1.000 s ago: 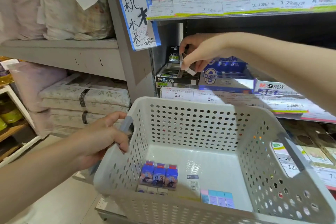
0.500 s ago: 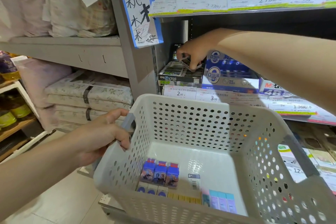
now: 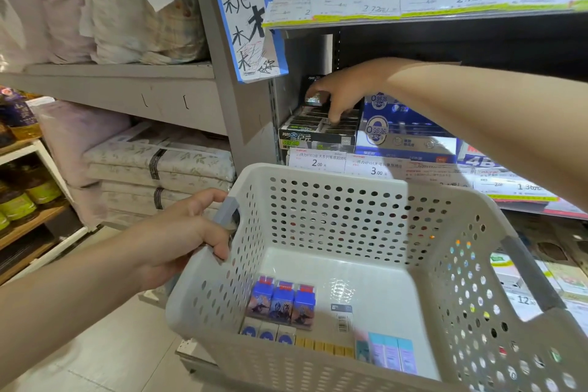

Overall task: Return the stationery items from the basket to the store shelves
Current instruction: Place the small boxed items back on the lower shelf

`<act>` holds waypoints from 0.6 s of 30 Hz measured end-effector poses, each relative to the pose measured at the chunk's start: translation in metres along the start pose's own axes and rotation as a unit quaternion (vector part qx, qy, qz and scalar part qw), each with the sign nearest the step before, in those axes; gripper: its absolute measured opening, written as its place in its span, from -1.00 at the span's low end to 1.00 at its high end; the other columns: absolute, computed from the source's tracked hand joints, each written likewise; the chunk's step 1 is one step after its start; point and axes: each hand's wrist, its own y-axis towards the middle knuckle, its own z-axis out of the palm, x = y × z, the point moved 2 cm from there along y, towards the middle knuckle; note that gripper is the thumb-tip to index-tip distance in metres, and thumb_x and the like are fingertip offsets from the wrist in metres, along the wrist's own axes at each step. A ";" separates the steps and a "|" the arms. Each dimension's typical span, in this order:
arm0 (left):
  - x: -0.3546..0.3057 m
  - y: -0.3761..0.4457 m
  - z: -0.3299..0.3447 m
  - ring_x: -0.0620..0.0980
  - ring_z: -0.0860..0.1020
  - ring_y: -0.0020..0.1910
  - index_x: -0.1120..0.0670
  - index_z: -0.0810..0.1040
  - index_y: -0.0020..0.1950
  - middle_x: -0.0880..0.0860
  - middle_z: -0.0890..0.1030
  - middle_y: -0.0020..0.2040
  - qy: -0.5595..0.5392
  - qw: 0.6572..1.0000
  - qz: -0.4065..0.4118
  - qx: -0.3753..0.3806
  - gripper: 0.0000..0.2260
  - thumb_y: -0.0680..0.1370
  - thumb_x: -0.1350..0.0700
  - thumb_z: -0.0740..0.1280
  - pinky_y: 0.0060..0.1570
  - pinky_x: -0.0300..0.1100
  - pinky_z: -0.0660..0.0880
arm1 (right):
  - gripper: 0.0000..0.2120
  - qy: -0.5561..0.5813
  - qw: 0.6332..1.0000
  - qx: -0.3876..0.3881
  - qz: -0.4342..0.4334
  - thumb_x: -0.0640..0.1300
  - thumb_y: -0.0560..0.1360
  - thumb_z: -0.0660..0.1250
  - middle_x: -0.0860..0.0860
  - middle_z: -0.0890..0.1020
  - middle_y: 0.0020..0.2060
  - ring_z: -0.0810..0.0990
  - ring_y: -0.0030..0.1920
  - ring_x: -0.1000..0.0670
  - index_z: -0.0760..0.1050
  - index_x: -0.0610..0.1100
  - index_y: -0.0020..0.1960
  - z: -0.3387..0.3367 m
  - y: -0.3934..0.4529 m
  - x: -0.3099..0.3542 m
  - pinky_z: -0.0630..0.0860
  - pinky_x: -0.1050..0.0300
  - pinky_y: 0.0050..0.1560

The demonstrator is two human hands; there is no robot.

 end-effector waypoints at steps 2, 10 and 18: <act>0.000 0.000 0.001 0.18 0.60 -0.33 0.02 0.49 0.07 0.17 0.62 -0.36 0.001 1.000 0.000 0.001 -0.41 0.07 0.38 0.30 -0.35 -0.05 0.54 | -0.36 0.011 1.000 -0.004 0.027 -0.19 0.43 0.42 -0.11 0.42 0.31 0.50 0.12 -0.09 0.25 -0.18 0.44 -0.002 -0.001 -0.003 0.56 0.10 0.00; 0.000 -0.001 0.001 0.15 0.59 -0.39 0.02 0.49 0.09 0.16 0.61 -0.39 -0.001 1.000 -0.001 0.001 -0.39 0.08 0.38 0.30 -0.41 -0.09 0.53 | -0.56 0.089 0.995 -0.003 0.048 -0.25 0.47 0.39 -0.16 0.55 0.16 0.55 -0.06 0.02 0.42 -0.28 0.32 0.007 0.008 -0.010 0.54 0.22 -0.03; 0.000 -0.001 0.001 0.17 0.59 -0.34 0.02 0.50 0.10 0.16 0.62 -0.37 0.002 1.000 0.000 -0.007 -0.39 0.08 0.38 0.31 -0.37 -0.09 0.54 | -0.55 0.185 0.982 -0.005 0.036 -0.34 0.46 0.37 -0.09 0.51 0.21 0.52 0.15 -0.04 0.42 -0.25 0.33 0.014 0.008 -0.009 0.48 0.23 0.10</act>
